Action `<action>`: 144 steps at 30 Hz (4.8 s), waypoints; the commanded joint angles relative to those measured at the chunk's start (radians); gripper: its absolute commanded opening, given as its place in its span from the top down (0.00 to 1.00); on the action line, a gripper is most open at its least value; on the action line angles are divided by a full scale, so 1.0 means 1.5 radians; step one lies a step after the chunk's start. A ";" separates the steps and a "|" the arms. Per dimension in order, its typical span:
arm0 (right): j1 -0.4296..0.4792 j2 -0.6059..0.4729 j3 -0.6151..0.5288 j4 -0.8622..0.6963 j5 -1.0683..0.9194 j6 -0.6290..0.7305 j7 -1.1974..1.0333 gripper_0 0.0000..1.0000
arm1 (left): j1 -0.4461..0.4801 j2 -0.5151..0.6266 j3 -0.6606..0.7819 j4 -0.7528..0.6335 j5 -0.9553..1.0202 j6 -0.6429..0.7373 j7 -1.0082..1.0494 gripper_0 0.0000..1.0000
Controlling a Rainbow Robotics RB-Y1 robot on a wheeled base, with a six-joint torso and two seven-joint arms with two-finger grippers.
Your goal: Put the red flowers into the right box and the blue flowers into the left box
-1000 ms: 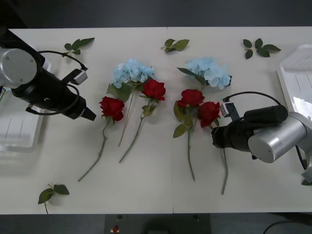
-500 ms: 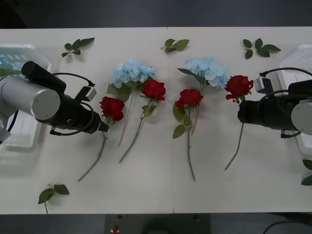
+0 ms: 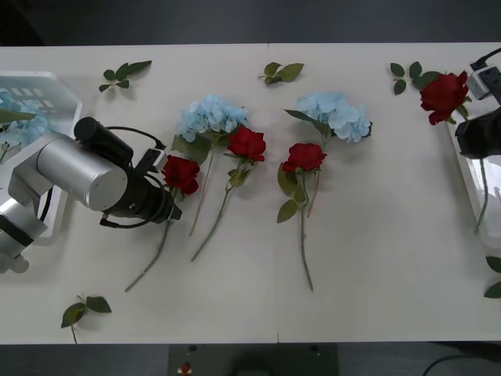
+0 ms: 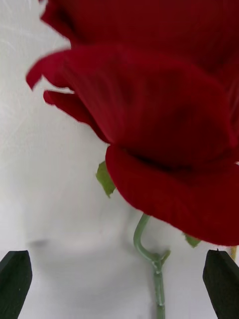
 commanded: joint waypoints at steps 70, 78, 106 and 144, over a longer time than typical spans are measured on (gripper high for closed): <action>-0.182 0.009 0.131 0.360 -0.357 -0.105 -0.012 0.02 | -0.047 -0.034 -0.009 -0.058 -0.122 0.037 0.106 1.00; -0.183 0.015 0.117 0.323 -0.492 -0.033 -0.116 0.01 | 0.024 -0.015 0.139 -0.185 0.005 0.057 0.011 1.00; -0.214 0.338 0.088 0.204 0.004 0.079 -0.349 0.00 | -0.003 -0.143 0.344 -0.184 0.529 0.082 -0.008 1.00; -0.077 0.075 0.069 0.205 -0.965 0.011 0.450 0.00 | -0.142 -0.150 0.288 -0.073 0.578 -0.009 -0.013 1.00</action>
